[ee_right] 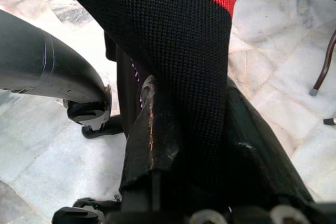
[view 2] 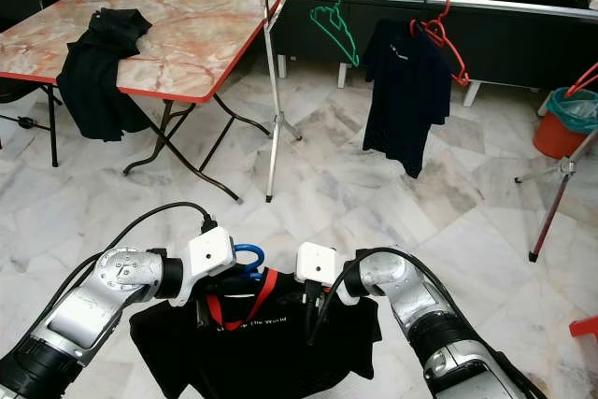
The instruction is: Hang hanger
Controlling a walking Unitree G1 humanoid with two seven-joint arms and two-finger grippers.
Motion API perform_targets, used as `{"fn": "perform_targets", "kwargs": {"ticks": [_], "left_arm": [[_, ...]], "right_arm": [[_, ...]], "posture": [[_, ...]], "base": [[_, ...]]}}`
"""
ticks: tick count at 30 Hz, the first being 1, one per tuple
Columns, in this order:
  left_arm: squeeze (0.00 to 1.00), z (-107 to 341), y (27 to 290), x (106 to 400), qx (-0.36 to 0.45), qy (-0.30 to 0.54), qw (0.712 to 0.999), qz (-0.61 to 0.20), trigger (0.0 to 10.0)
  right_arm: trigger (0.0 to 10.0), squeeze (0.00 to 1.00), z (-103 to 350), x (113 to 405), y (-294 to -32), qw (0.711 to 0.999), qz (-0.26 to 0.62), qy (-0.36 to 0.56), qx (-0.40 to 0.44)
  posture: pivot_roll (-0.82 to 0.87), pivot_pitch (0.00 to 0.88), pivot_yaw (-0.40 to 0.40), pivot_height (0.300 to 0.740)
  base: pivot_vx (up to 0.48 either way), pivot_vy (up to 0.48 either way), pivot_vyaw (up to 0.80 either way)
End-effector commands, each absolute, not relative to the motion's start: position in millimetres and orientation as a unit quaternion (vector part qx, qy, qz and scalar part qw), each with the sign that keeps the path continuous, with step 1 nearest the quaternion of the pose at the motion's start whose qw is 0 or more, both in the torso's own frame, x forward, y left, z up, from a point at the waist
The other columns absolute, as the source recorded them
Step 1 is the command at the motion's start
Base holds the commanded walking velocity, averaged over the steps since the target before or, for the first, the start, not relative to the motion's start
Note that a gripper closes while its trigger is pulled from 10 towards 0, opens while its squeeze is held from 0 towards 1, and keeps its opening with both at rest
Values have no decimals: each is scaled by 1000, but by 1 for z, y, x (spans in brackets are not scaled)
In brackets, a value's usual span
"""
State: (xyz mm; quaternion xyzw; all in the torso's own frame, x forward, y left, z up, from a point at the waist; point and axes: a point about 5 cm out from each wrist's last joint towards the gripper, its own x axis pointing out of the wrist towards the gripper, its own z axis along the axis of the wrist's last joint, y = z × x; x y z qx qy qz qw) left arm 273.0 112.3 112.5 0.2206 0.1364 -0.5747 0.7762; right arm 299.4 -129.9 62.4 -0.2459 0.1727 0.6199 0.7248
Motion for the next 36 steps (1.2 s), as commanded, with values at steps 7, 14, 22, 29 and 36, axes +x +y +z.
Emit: {"fn": "perform_targets", "kwargs": {"ticks": [7,14,22,29,36], "left_arm": [[0,119,111,278,207,127,787,-567,0],[0,118,112,279,208,128,787,-566,0],[0,112,115,277,218,140,782,-567,0],[0,107,117,277,229,148,781,-562,0],[0,103,118,277,231,154,781,-560,0]], "right_arm": [[10000,1000,75,304,-124,738,619,130,-236],[10000,937,75,306,-127,741,613,131,-241],[10000,0,76,306,-130,741,612,128,-244],[10000,0,79,307,-137,744,606,130,-251],[10000,357,81,306,-147,741,606,137,-254]], "posture": [[68,30,15,740],[66,24,15,740],[62,21,13,740],[58,29,12,740],[51,39,11,740]], "base": [[0,0,0],[0,0,0],[0,0,0],[0,0,0],[0,0,0]]}}
